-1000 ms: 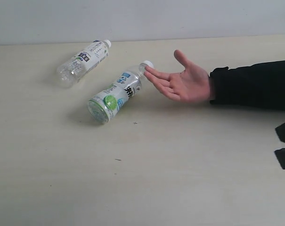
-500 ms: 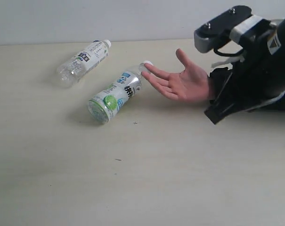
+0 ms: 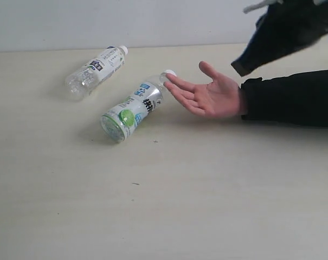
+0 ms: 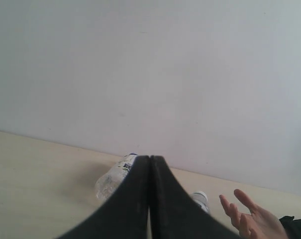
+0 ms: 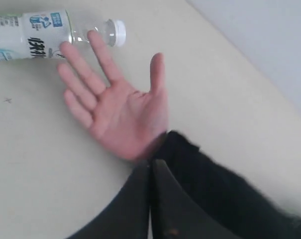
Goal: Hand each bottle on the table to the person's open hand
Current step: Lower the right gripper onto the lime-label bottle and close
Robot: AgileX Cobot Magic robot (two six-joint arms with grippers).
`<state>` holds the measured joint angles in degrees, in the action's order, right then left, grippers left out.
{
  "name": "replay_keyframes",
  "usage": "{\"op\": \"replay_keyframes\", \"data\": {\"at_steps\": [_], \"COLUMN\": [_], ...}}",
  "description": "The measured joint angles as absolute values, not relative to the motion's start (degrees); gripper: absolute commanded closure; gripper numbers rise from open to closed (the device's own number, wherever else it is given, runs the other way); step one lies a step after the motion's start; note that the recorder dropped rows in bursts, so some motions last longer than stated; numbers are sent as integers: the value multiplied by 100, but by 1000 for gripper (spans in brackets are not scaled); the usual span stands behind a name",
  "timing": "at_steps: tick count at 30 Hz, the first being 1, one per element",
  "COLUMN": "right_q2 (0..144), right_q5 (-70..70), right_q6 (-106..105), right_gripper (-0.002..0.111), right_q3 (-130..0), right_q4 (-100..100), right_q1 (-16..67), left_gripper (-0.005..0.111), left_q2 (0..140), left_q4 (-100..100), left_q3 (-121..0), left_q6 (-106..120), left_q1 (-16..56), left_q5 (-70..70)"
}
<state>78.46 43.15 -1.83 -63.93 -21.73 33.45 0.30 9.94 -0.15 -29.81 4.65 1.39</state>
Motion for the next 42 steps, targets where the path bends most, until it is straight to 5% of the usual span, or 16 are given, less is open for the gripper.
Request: {"op": "replay_keyframes", "data": {"at_steps": [14,18,26,42], "right_q2": [10829,11387,11782,12393], "right_q5": [4533,4637,4628,4108], "right_q6": [-5754,-6603,-7465,-8617], "right_gripper": [107,92,42,29], "right_q3": [-9256,-9526,-9548,-9548], "right_q4": [-1192,-987,-710,-1022], "right_q1": [3345,3394,3617,4028], "left_gripper": [107,107,107,107], "left_q2": [30,30,30,30], "left_q4": [994,994,994,994], "left_q3": [-15,-15,-15,-15], "left_q6": [-2981,-2981,-2981,-2981], "left_q1": [465,465,465,465], "left_q5": [139,139,139,139]}}
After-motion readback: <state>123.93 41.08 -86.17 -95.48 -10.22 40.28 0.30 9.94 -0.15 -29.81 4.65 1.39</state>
